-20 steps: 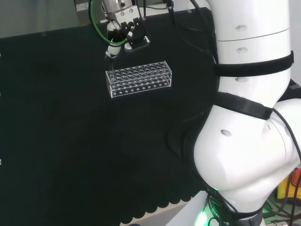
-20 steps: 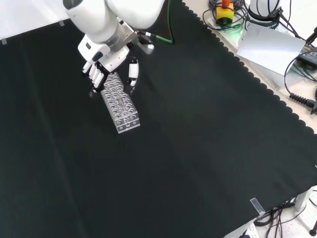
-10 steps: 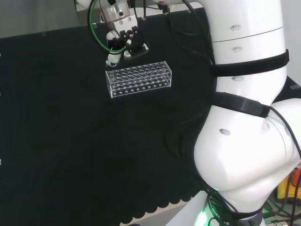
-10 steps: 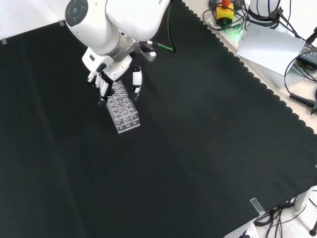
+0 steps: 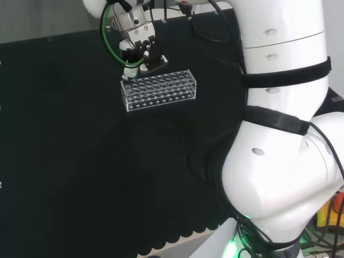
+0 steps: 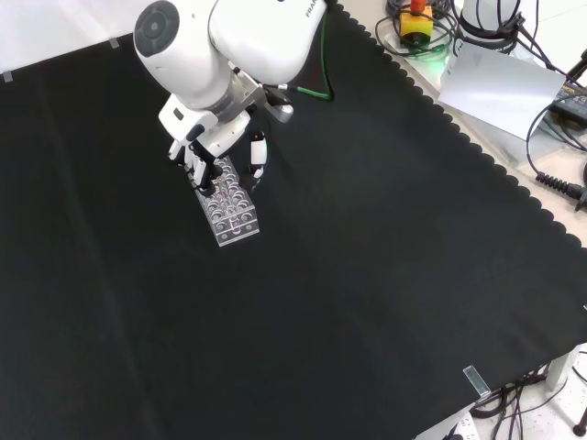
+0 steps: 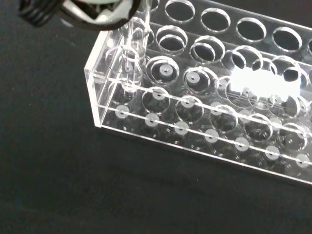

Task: Pick up the test tube.

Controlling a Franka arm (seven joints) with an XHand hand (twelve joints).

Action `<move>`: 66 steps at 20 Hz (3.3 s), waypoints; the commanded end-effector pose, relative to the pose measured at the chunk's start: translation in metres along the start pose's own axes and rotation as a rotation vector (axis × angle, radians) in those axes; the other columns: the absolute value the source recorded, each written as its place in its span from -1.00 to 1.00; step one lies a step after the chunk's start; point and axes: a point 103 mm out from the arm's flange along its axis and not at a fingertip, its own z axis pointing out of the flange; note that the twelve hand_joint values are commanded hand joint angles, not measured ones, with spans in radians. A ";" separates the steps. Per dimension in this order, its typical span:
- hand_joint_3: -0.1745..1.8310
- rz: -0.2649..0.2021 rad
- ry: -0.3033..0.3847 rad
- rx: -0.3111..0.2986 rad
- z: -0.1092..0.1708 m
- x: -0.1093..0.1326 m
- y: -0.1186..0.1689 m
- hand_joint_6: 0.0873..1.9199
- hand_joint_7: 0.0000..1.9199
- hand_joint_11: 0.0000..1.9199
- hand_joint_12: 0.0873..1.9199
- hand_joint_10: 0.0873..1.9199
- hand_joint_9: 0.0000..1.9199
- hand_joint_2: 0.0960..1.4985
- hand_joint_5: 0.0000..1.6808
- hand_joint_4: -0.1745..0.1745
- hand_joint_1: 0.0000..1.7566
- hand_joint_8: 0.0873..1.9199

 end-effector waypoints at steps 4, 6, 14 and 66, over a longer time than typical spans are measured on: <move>-0.26 0.009 -0.008 -0.003 0.000 0.008 0.007 -0.39 0.15 -0.55 0.46 -0.38 -0.05 -0.17 -0.05 -0.47 0.02 -0.24; -0.26 0.011 -0.009 0.001 0.000 0.008 0.008 -0.39 0.15 -0.54 0.46 -0.38 -0.05 -0.18 -0.05 -0.47 0.02 -0.24; -0.21 0.005 0.016 -0.053 -0.002 0.018 0.014 -0.40 0.36 -0.41 0.39 -0.45 0.17 -0.23 0.06 -0.71 0.09 -0.32; -0.35 0.078 0.079 -0.232 -0.111 -0.001 -0.016 -0.84 0.41 0.32 -0.16 -0.55 0.69 -0.07 0.56 -1.00 0.51 -0.30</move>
